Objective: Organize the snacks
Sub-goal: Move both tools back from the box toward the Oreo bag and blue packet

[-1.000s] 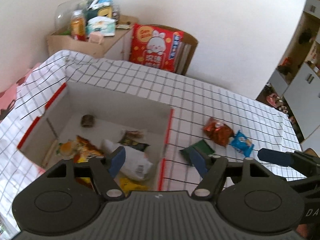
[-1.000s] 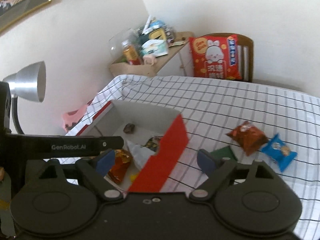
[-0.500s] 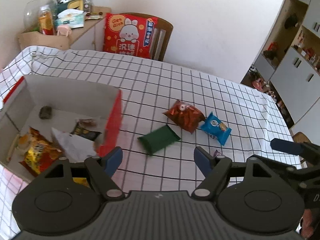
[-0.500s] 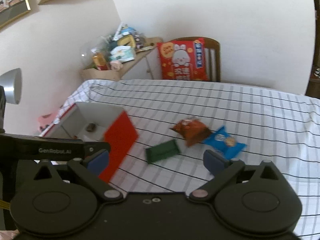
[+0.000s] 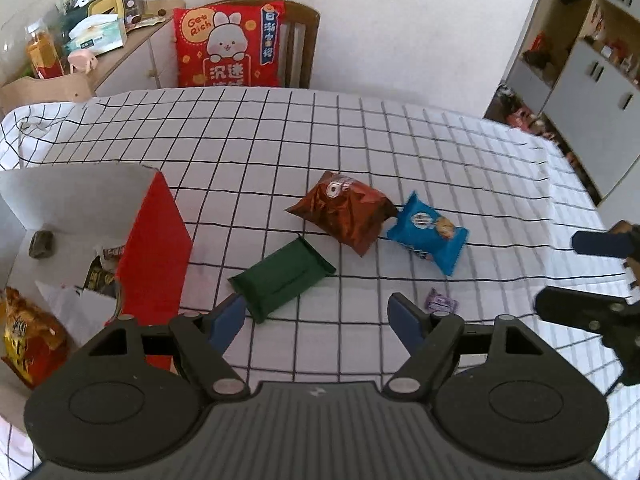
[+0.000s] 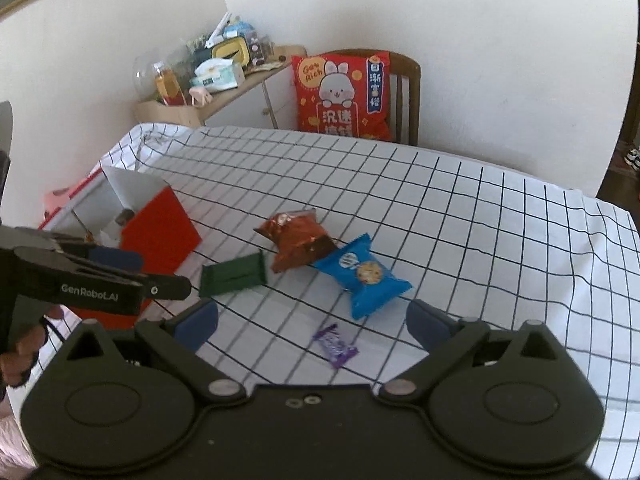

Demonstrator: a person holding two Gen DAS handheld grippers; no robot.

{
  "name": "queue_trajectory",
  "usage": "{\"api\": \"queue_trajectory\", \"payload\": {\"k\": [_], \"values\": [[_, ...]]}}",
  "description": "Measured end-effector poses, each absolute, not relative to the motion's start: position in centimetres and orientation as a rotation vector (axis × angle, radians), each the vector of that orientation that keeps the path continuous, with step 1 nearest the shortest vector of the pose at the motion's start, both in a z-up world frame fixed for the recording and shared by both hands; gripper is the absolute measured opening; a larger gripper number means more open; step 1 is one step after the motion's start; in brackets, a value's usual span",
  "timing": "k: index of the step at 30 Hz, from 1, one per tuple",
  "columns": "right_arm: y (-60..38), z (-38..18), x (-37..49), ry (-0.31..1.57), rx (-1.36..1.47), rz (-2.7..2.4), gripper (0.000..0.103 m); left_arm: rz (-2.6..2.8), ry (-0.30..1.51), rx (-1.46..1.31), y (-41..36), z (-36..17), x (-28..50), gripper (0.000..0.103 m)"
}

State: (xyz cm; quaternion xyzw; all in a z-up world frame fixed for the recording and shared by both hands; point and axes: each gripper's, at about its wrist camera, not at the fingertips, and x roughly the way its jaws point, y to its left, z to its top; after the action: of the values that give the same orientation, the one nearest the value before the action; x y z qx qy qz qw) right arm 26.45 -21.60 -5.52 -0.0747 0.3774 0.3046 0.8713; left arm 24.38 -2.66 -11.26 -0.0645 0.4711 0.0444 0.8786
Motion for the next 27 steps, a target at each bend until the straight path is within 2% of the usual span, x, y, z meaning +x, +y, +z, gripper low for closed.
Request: {"api": "queue_trajectory", "payload": {"k": [16, 27], "values": [[-20.1, -9.7, 34.4, 0.881, -0.346, 0.717, 0.098, -0.005, 1.166, 0.036, -2.5, -16.4, 31.3, 0.078], [-17.7, -12.2, 37.3, 0.933, -0.445, 0.782, 0.091, -0.116, 1.283, 0.130, -2.1, -18.9, 34.4, 0.078]]}}
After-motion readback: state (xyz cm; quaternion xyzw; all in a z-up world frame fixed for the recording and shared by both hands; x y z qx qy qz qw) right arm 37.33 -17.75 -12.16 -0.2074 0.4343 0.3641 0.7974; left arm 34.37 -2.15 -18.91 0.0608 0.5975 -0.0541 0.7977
